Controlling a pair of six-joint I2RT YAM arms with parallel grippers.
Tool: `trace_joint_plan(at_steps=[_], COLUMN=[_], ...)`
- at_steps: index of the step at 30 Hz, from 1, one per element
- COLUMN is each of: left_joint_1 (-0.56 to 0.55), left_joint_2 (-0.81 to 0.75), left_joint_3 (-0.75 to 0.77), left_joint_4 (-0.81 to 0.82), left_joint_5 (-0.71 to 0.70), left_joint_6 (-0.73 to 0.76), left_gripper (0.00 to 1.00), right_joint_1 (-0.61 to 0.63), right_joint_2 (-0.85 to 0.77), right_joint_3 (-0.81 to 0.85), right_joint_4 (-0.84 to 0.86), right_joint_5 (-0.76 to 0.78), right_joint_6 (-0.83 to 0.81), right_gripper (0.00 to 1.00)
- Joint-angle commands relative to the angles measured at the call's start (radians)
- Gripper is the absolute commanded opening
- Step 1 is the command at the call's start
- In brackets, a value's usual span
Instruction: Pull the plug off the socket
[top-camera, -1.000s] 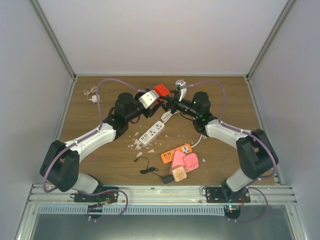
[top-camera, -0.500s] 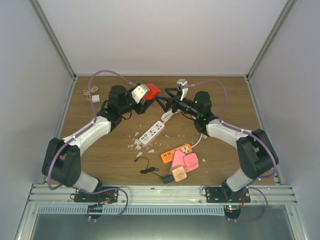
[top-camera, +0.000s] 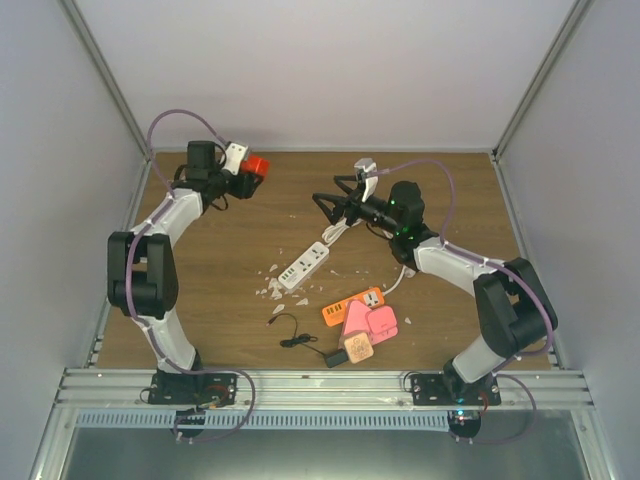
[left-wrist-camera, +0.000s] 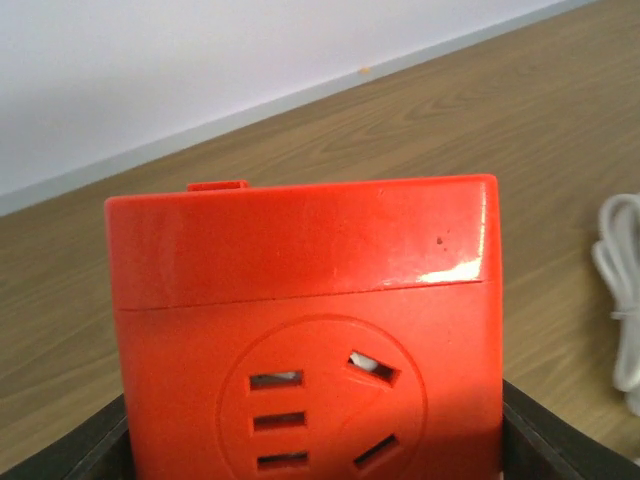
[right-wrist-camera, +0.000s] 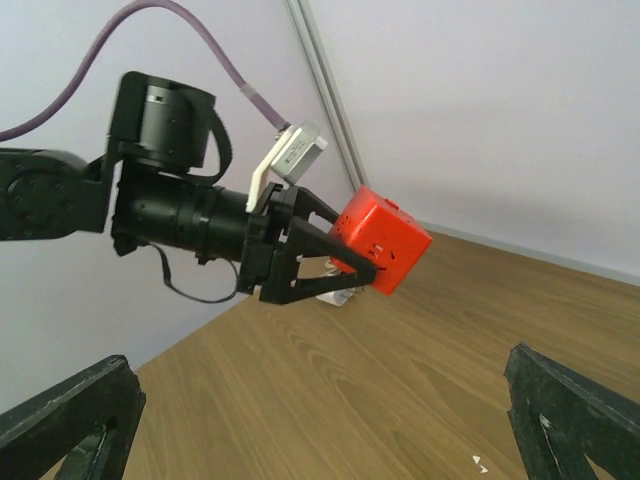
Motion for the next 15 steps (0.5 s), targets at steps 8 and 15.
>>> trace_joint_plan(at_steps=[8,15], left_joint_1=[0.122,0.144], left_joint_2=[0.272,0.399], left_joint_3=[0.34,0.458], left_joint_4=[-0.227,-0.259], left_joint_5=[-0.097,-0.126], left_joint_6=[0.012,0.043], left_gripper=[0.38,0.38], right_joint_1=[-0.007,-0.008], right_joint_2=[0.017,0.034], right_joint_3=[0.04,0.071], right_joint_4=[-0.035,-0.058], right_joint_5=[0.015,0.024], right_joint_6=[-0.046,-0.096], right_gripper=[1.0,1.0])
